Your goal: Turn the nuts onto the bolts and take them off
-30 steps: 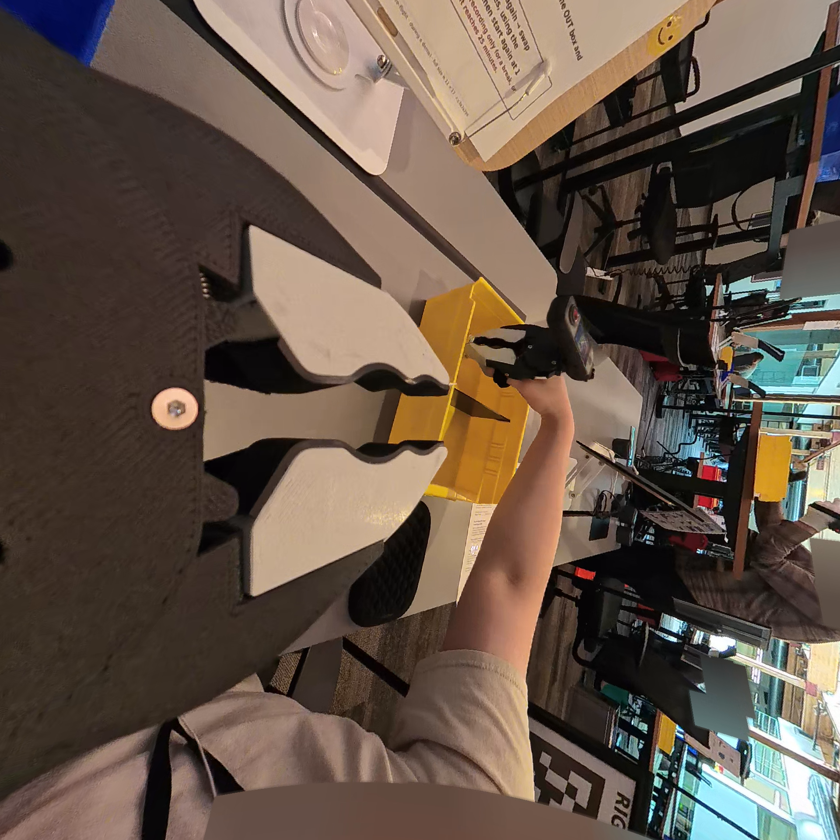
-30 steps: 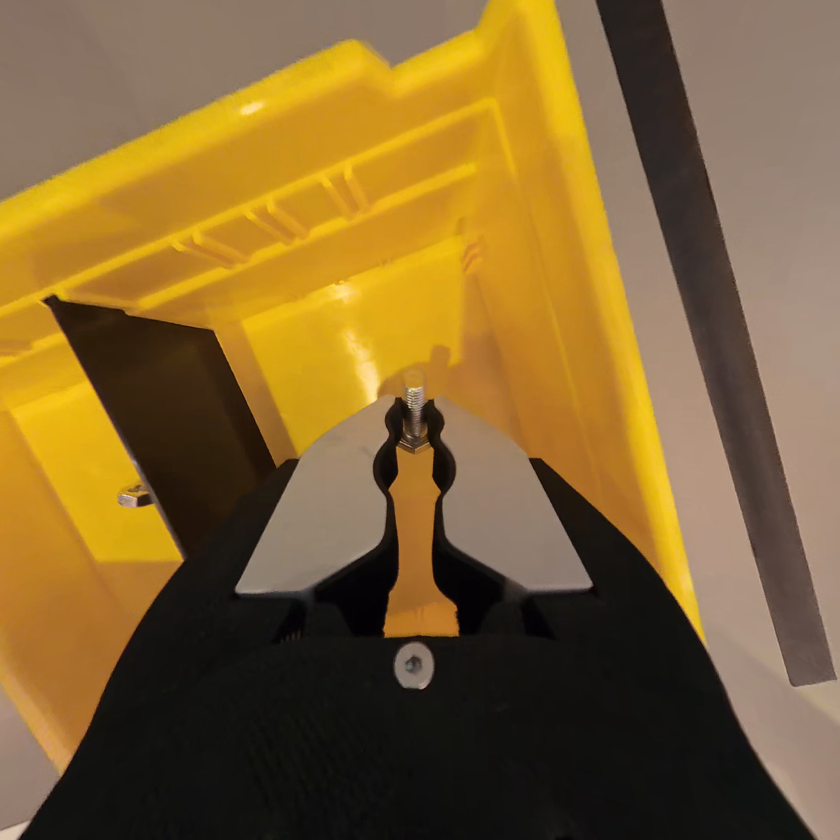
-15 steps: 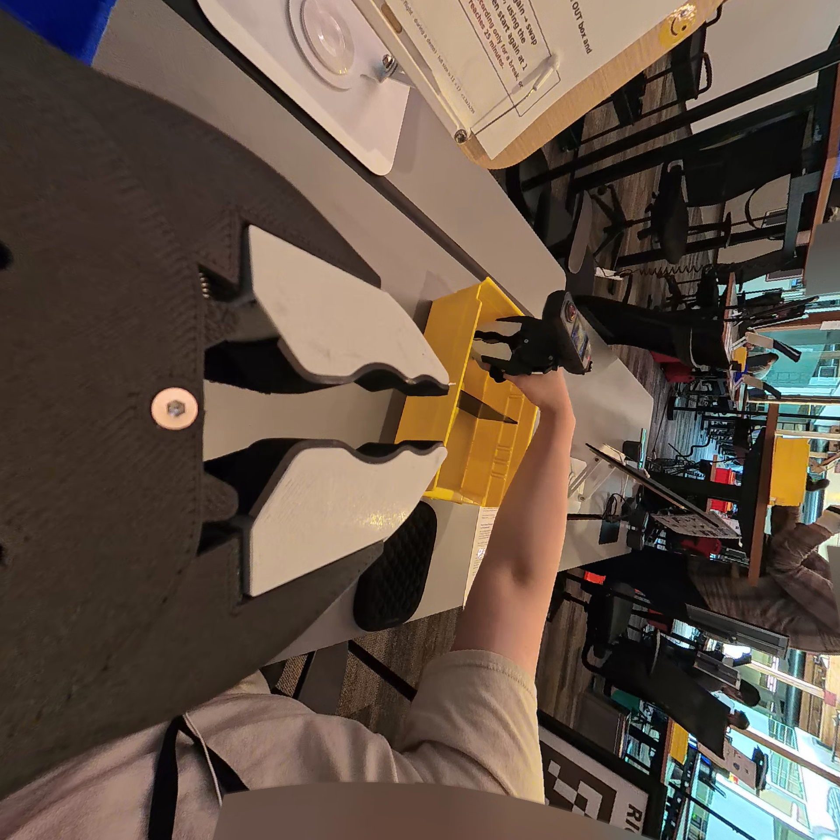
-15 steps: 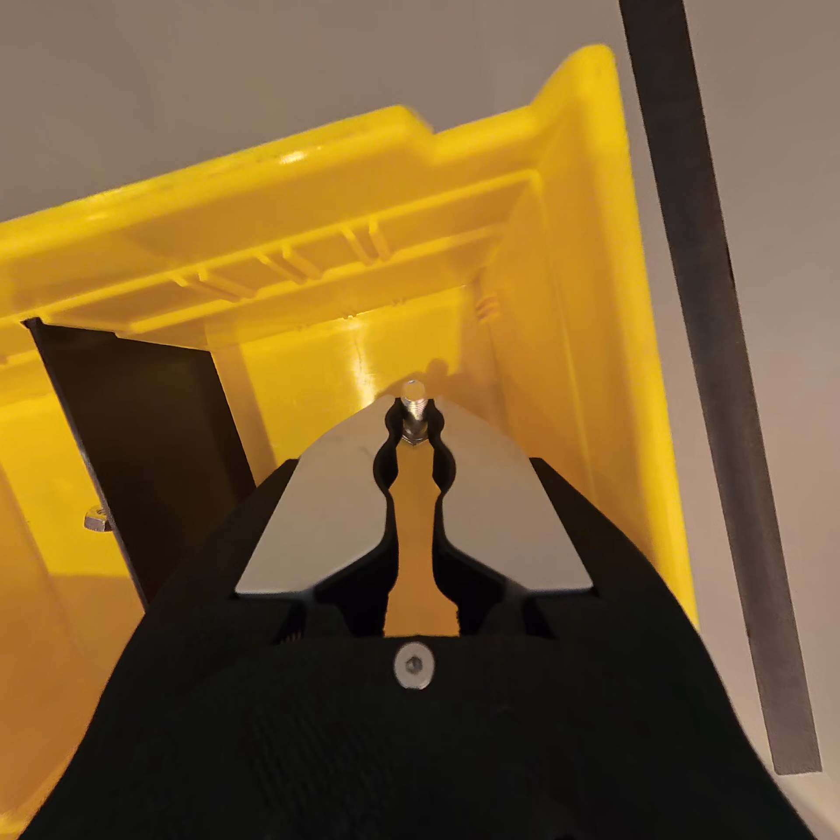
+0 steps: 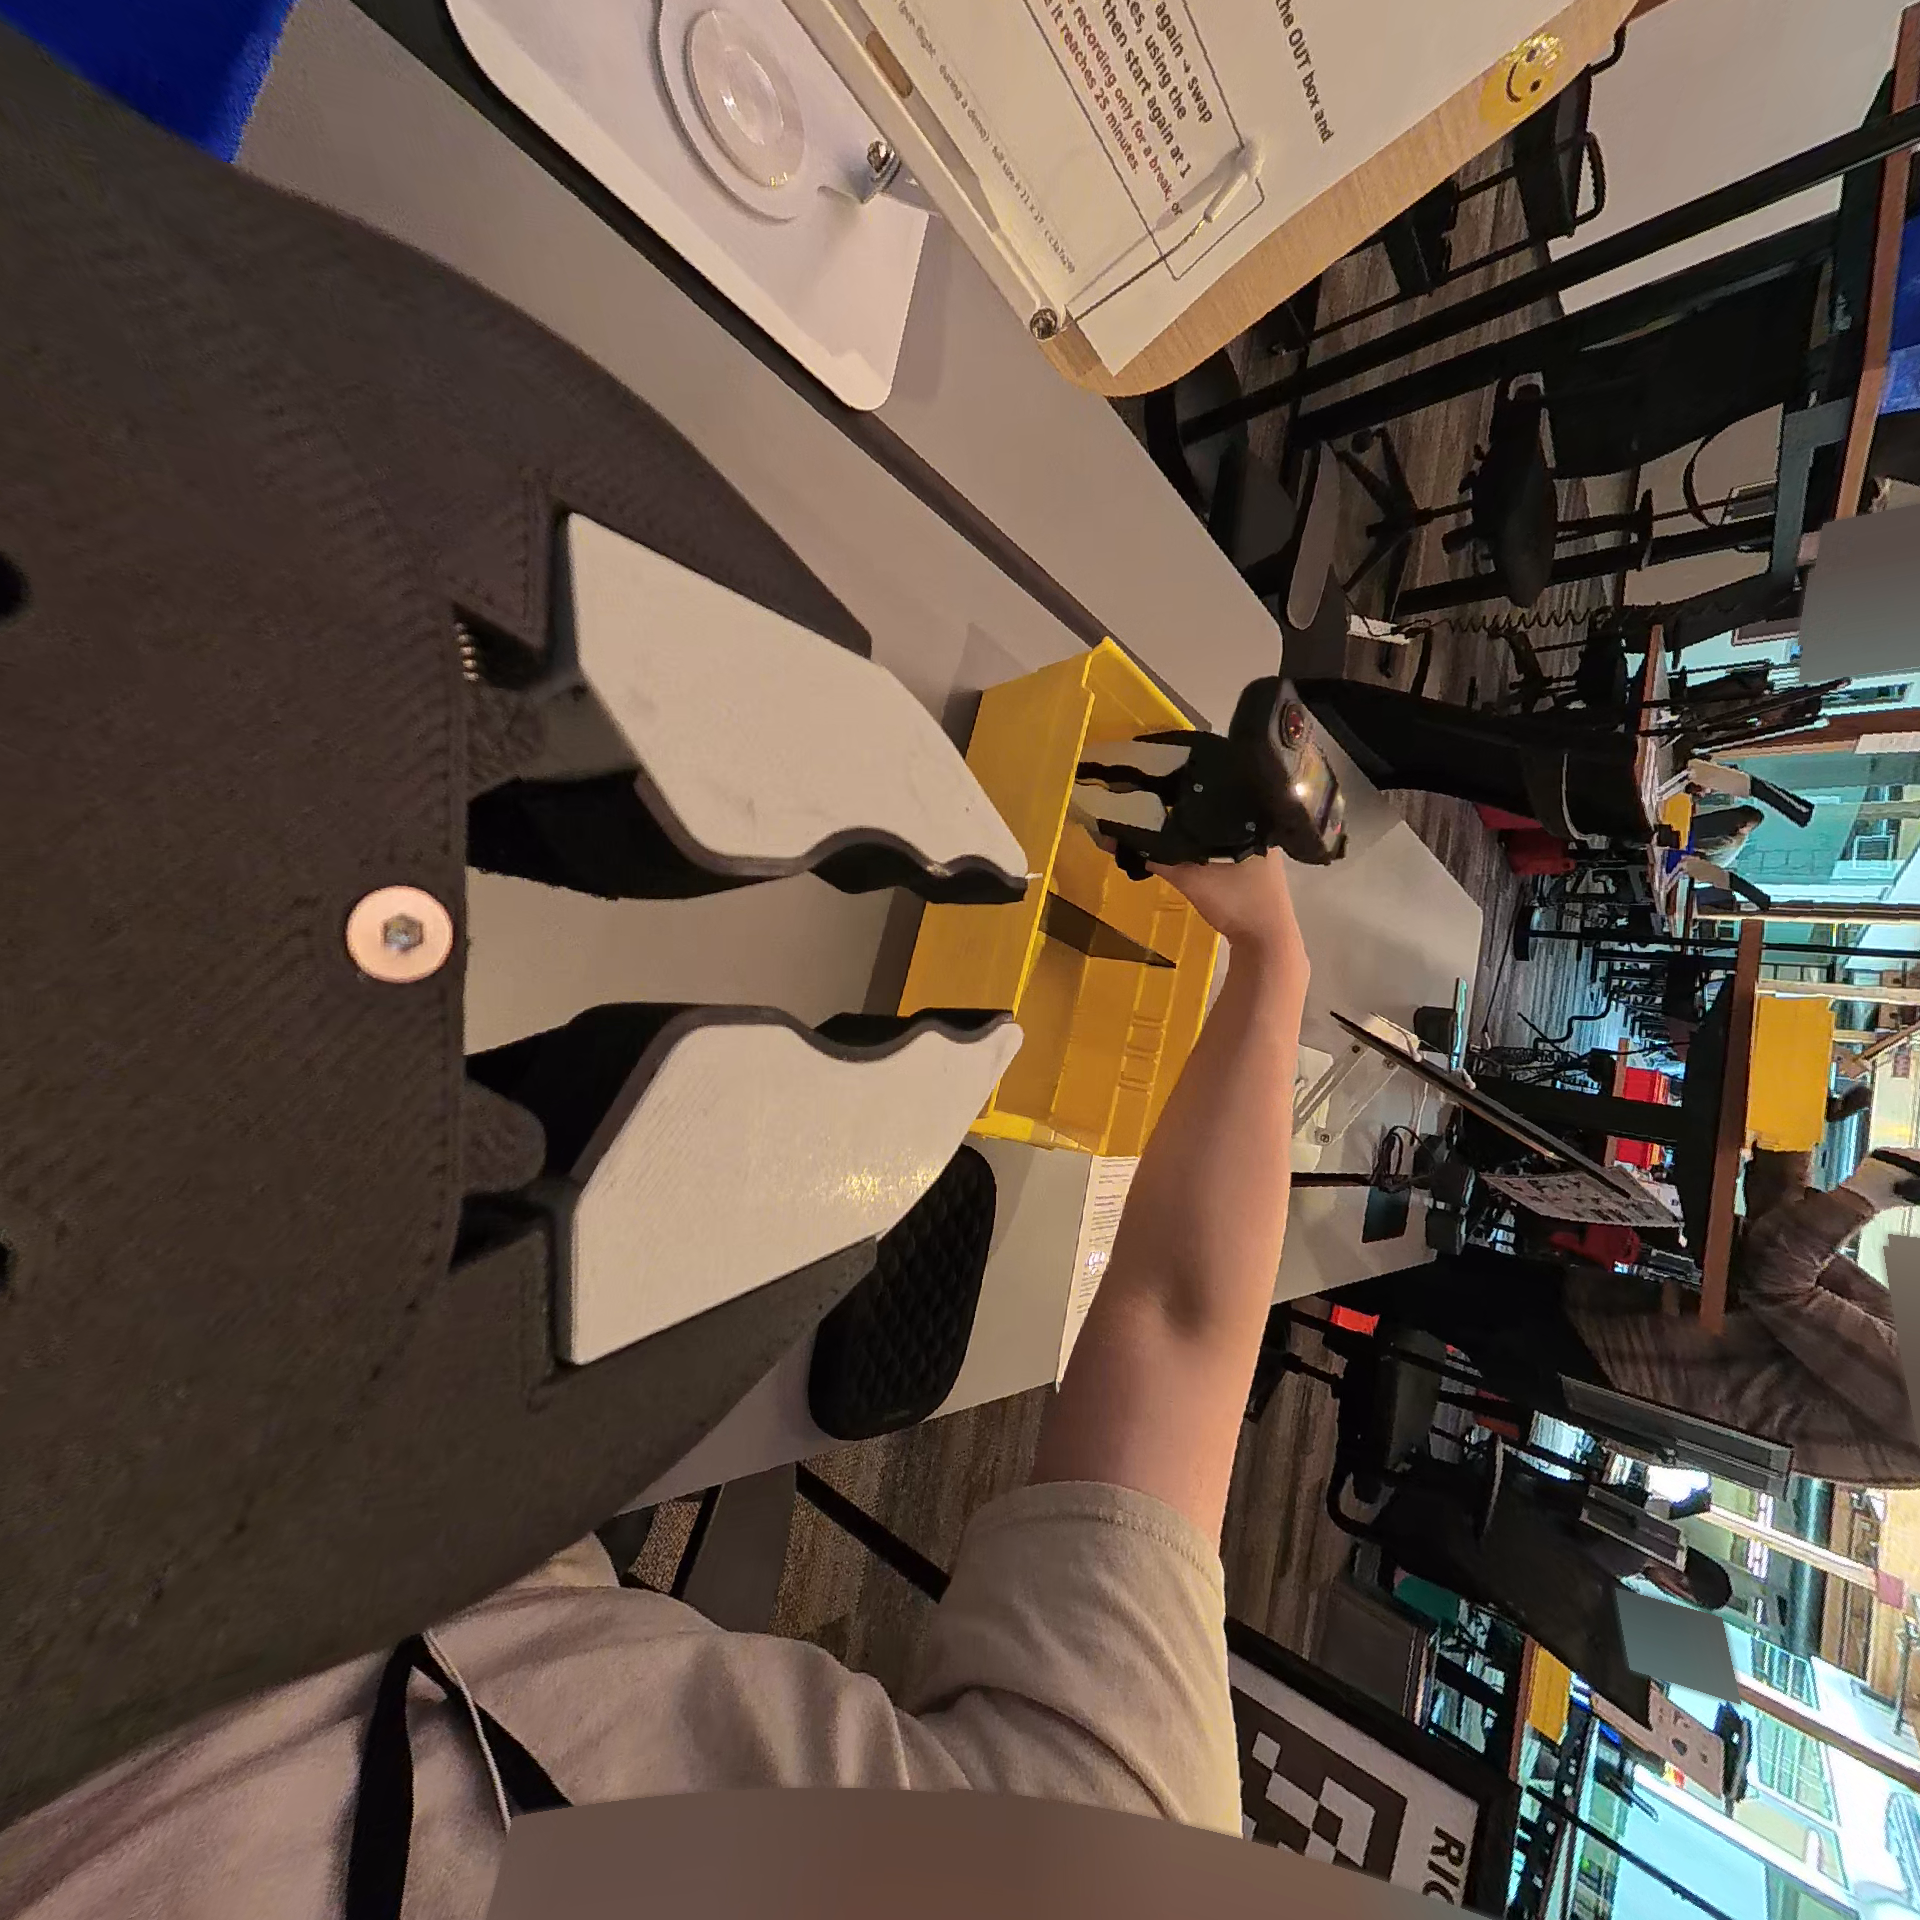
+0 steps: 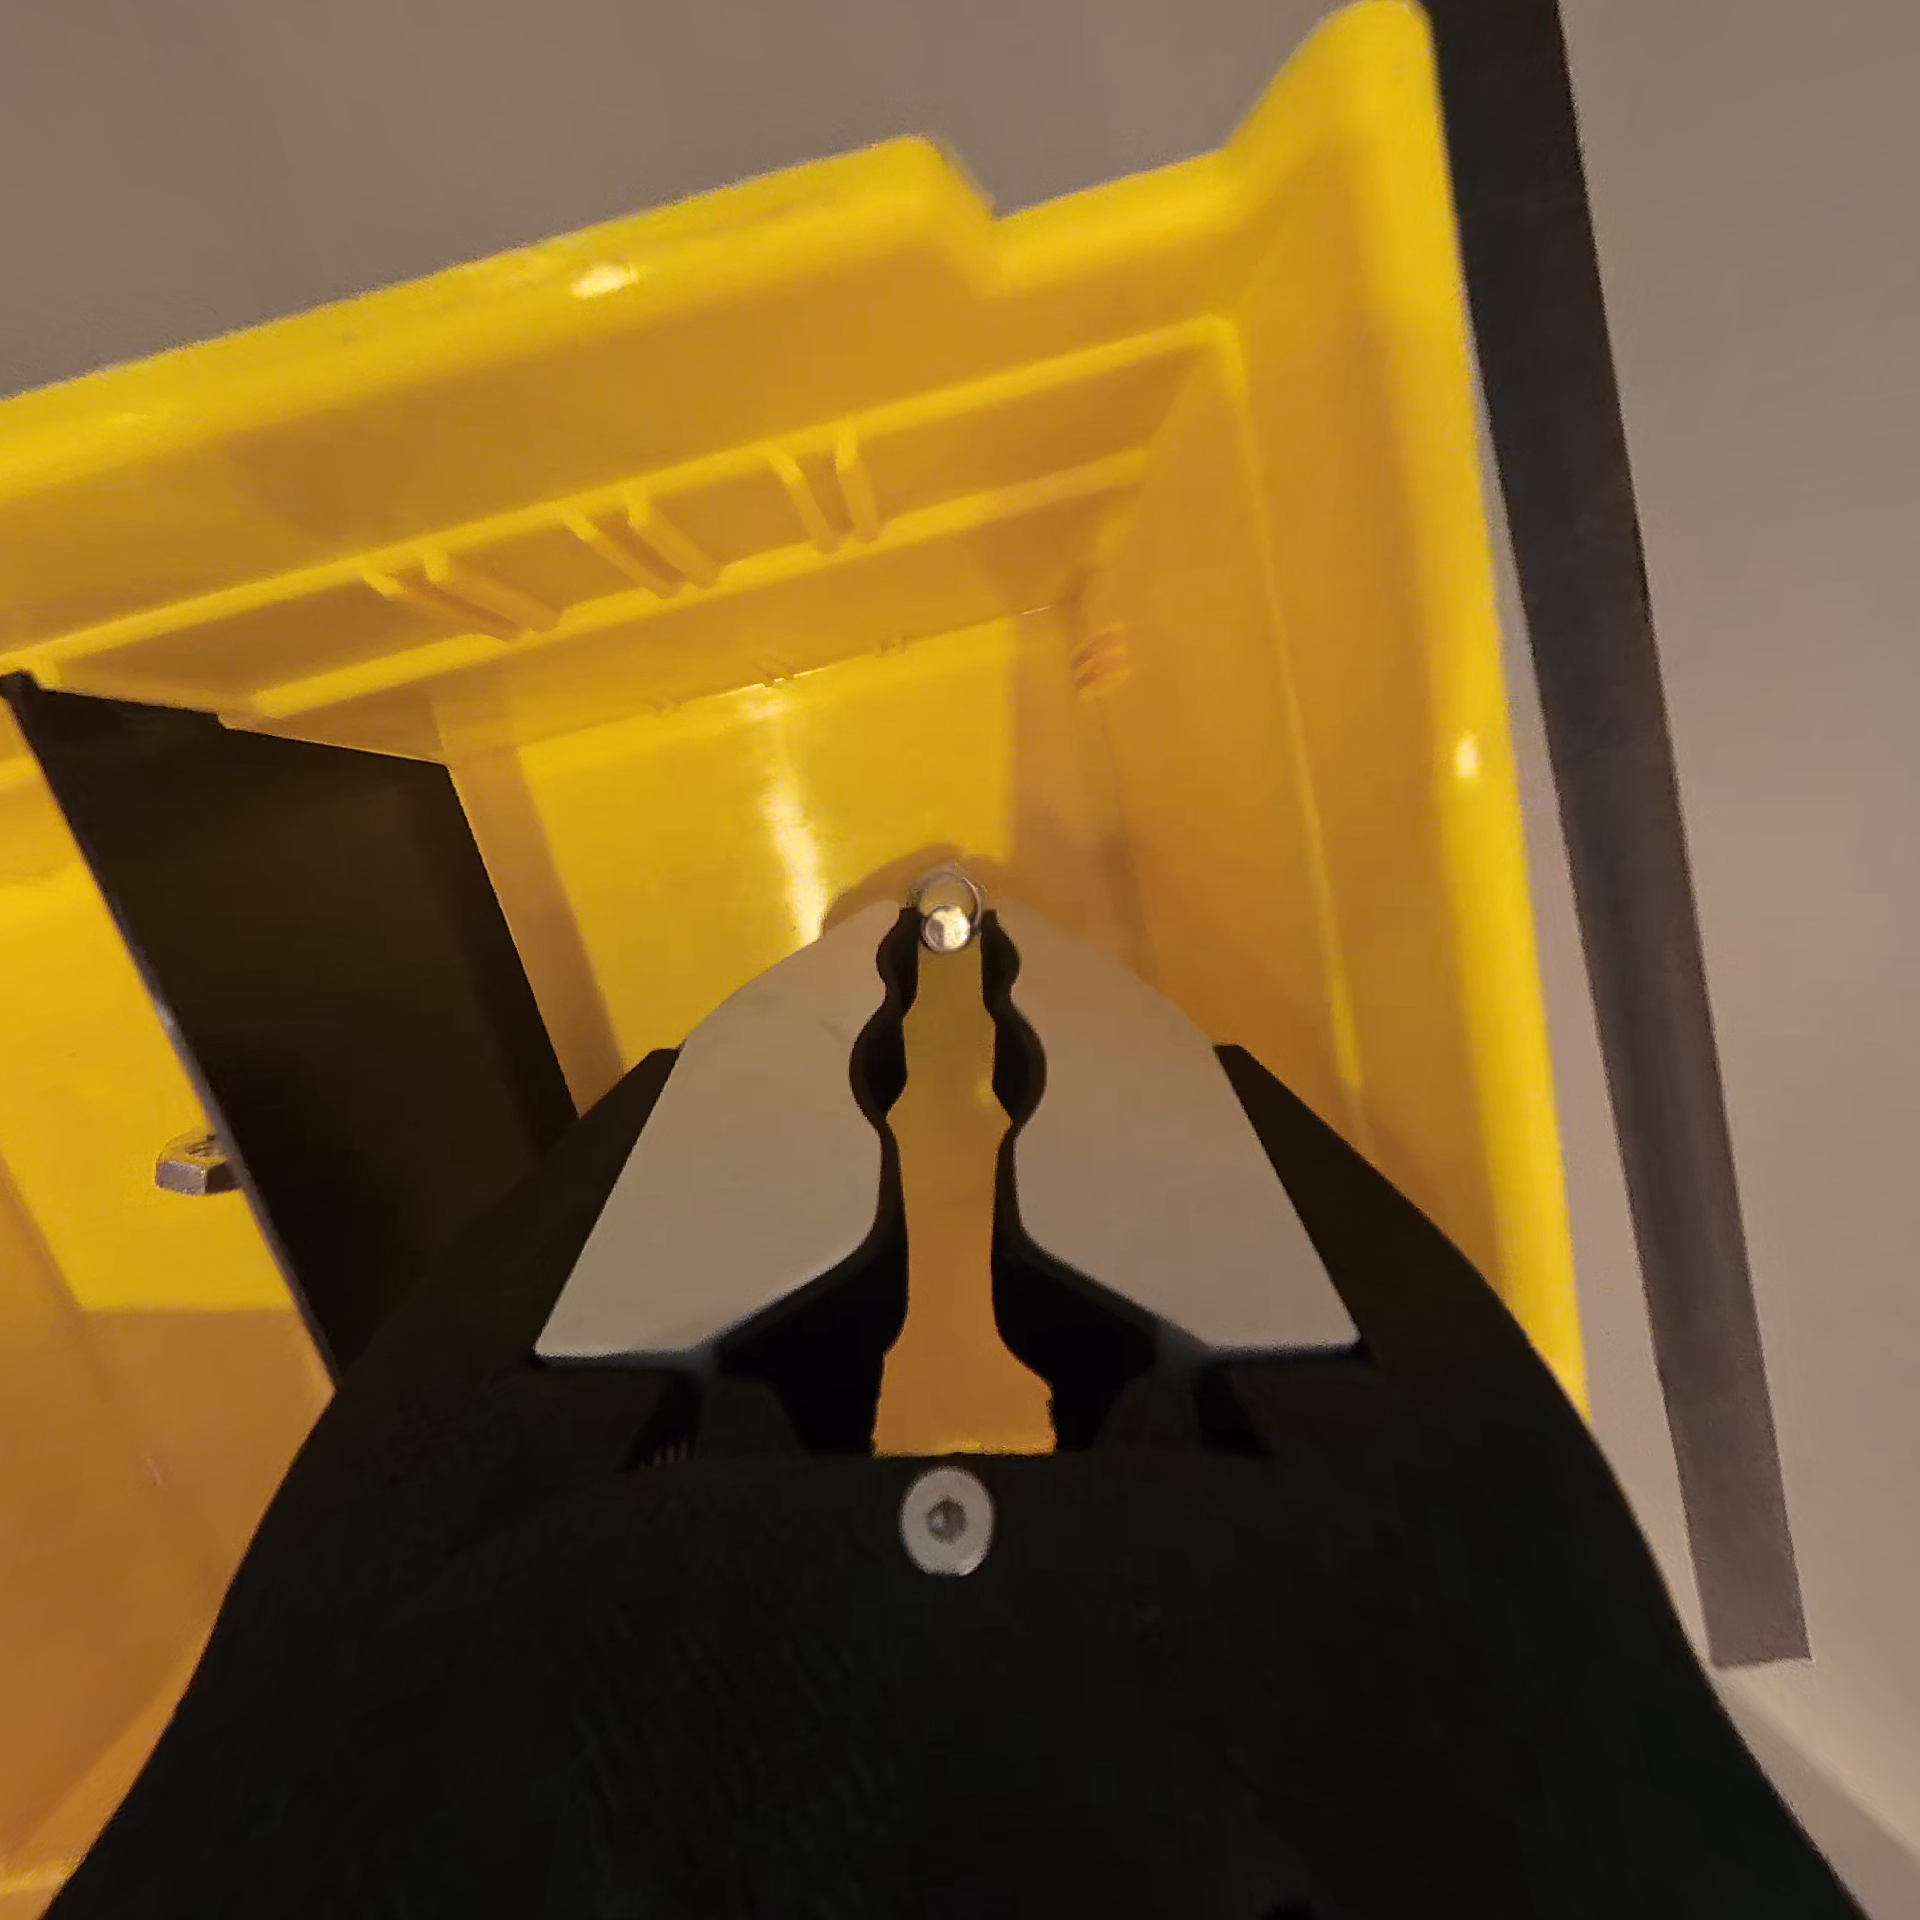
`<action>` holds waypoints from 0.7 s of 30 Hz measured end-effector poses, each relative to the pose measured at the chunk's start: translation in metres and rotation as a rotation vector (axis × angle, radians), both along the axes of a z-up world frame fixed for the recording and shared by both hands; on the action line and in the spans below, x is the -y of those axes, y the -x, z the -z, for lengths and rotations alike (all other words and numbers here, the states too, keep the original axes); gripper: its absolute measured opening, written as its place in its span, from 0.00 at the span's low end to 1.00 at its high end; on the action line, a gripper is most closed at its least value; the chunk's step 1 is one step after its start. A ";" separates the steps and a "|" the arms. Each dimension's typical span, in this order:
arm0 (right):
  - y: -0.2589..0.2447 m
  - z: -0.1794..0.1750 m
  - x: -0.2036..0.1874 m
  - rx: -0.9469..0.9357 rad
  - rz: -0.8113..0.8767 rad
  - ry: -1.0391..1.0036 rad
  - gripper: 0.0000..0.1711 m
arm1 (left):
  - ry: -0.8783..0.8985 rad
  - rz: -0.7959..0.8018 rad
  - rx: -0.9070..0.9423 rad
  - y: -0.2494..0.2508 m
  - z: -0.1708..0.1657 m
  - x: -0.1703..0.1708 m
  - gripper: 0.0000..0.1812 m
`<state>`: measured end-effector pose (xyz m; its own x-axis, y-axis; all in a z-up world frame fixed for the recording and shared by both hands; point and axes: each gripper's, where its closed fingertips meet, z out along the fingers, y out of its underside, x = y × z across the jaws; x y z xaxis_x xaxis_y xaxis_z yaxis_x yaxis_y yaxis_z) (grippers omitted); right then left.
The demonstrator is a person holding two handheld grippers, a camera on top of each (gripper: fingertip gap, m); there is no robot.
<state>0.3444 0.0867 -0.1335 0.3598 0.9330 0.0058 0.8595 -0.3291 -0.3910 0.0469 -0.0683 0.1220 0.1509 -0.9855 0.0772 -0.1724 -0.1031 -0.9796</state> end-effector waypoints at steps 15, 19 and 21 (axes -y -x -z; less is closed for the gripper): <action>0.067 -0.255 0.076 -0.596 0.207 -0.948 0.33 | -0.043 -0.261 -0.042 0.062 -0.007 -0.031 0.13; 0.086 -0.302 0.103 -0.728 0.263 -1.108 0.31 | -0.001 -0.452 -0.193 0.109 0.015 -0.049 0.14; 0.084 -0.307 0.104 -0.756 0.304 -1.092 0.25 | 0.062 -0.554 -0.313 0.138 0.037 -0.057 0.15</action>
